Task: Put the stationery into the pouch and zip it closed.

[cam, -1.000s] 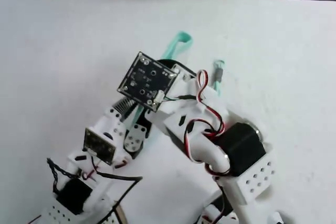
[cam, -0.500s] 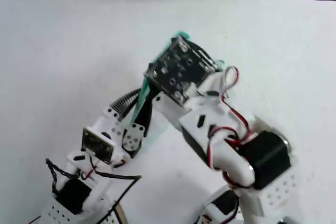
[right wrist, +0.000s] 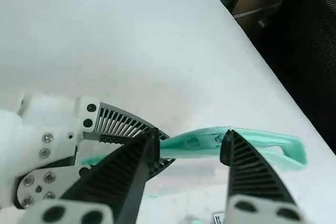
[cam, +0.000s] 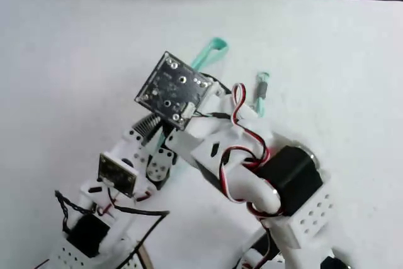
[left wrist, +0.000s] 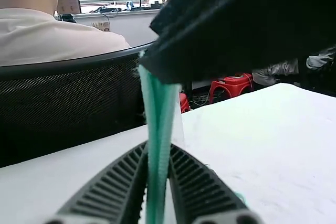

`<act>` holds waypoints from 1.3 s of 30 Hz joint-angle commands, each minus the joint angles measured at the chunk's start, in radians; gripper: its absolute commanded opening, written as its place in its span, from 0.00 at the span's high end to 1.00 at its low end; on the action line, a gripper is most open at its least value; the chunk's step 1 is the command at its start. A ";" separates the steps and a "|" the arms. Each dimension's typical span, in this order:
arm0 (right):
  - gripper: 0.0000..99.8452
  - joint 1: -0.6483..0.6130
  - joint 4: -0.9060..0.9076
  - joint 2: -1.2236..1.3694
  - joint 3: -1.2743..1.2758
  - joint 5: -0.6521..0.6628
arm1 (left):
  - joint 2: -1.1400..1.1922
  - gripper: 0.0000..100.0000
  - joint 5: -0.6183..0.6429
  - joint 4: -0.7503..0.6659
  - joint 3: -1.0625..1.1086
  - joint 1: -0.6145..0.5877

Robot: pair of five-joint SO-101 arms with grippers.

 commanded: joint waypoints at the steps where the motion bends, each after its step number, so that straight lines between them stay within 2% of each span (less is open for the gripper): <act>1: 0.80 0.001 -0.036 -0.001 0.048 0.012 | 0.002 0.98 0.008 -0.006 0.002 0.013; 7: 0.80 0.107 -0.088 -0.010 0.130 0.072 | 0.002 0.98 0.008 -0.003 0.002 0.013; 12: 0.80 0.107 -0.051 -0.010 0.130 0.080 | 0.002 0.98 0.008 -0.006 0.002 0.013; 14: 0.80 0.107 -0.048 -0.016 0.133 0.126 | 0.002 0.98 0.008 -0.006 0.002 0.013; 19: 0.90 0.076 -0.013 -0.068 0.135 0.253 | 0.002 0.98 0.006 -0.006 0.002 0.013; 23: 0.92 0.067 -0.016 -0.068 0.138 0.299 | 0.002 0.98 0.008 -0.006 0.002 0.013; 29: 0.97 0.104 -0.058 -0.010 0.133 0.293 | 0.002 0.98 0.008 -0.006 0.002 0.013; 39: 0.97 0.101 -0.130 -0.062 0.137 0.213 | 0.002 0.98 0.005 -0.006 0.003 0.013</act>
